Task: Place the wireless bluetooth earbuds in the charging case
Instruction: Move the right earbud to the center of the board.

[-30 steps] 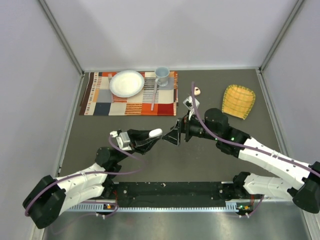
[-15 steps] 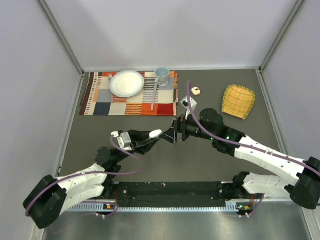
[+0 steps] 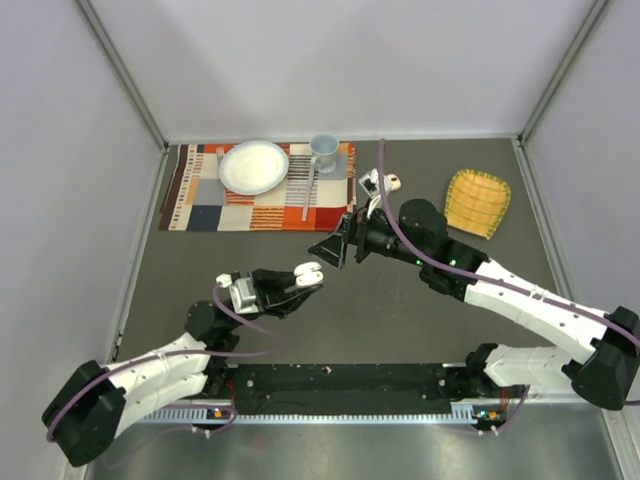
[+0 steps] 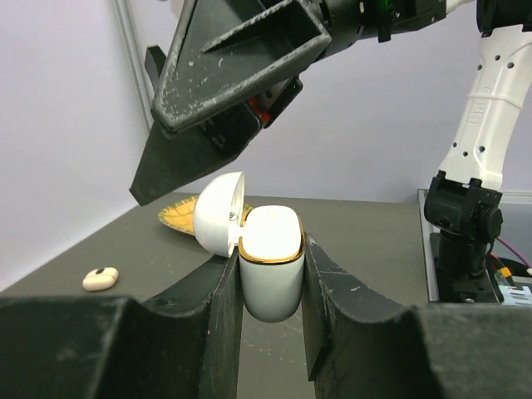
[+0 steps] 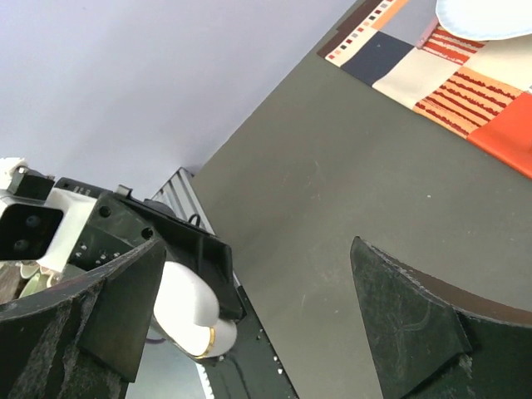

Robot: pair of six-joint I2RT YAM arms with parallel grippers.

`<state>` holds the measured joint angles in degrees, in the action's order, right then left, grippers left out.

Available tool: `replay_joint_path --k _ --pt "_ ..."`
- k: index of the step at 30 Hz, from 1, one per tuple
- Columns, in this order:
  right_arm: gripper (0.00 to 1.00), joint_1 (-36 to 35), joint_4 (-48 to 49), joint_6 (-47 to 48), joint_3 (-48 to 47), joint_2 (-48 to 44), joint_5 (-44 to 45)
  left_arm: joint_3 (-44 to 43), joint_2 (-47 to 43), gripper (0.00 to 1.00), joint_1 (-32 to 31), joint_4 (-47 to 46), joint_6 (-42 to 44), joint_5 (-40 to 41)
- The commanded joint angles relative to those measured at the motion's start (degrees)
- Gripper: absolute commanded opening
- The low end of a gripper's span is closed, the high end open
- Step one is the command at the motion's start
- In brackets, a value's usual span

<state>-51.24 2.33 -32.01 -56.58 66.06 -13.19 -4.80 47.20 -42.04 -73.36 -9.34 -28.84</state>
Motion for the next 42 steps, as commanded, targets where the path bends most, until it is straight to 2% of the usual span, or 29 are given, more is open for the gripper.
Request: replay_joint_path --k 1,5,6,8,9,10,13,14,16,18,22,25,29,35,39,42 --pt "0.93 -0.2 2.9 1.0 -2.6 -0.5 -0.3 1.5 -4.0 0.0 -0.1 -3.5 2.1 2.6" --pt "0.98 -0.1 1.1 5.2 -2.8 -2.7 4.7 2.4 -7.0 0.0 -0.1 -1.0 2.8 4.7" --pt "0.99 0.0 0.2 6.1 -3.1 -3.0 8.8 2.5 -8.1 0.0 -0.1 -0.4 3.0 4.9" --pt "0.99 1.3 -4.2 8.0 -3.4 -3.6 13.0 2.8 -9.2 0.0 -0.1 1.5 3.0 5.5" --pt "0.99 2.5 -6.9 7.8 -4.3 -3.6 18.0 2.9 -10.5 0.0 -0.1 2.0 3.0 5.6" --pt "0.99 3.9 -11.1 6.2 -4.8 -3.6 19.3 3.1 -11.1 0.0 -0.1 2.4 2.9 5.8" --pt "0.99 12.1 -16.8 1.6 -4.2 -3.5 21.8 3.7 -14.1 0.0 -0.1 4.8 2.8 6.6" --pt "0.99 17.4 -19.6 0.5 -3.6 -3.4 21.5 3.9 -14.8 0.0 -0.1 5.4 2.7 6.8" --pt "0.99 22.6 -21.0 -2.5 -1.5 -2.6 17.7 4.4 -17.5 0.0 -0.1 7.6 2.6 7.3" --pt "0.99 27.9 -23.1 -4.2 0.6 -2.1 18.3 4.5 -20.5 0.0 -0.1 9.3 2.9 7.9" --pt "0.99 34.2 -23.6 -6.8 4.5 -1.6 18.6 4.5 -25.4 0.0 -0.1 15.2 4.3 9.1" --pt "0.99 38.0 -23.7 -7.3 6.2 -0.1 19.0 6.6 -28.0 0.0 -0.1 16.2 5.4 9.8" --pt "0.98 40.6 -24.3 -7.6 6.7 2.9 22.1 6.2 -29.4 0.0 -0.1 18.0 6.7 9.9" --pt "0.96 40.8 -26.6 -6.5 3.1 9.1 24.6 5.9 -29.3 0.0 -0.1 18.7 7.1 9.6" --pt "0.86 40.8 -27.6 -8.8 2.0 12.6 27.3 5.7 -29.3 0.0 -0.1 19.0 7.5 9.9" --pt "0.83 40.8 -27.5 -9.7 0.7 15.5 26.6 5.3 -29.2 0.0 -0.1 19.5 7.8 10.0"
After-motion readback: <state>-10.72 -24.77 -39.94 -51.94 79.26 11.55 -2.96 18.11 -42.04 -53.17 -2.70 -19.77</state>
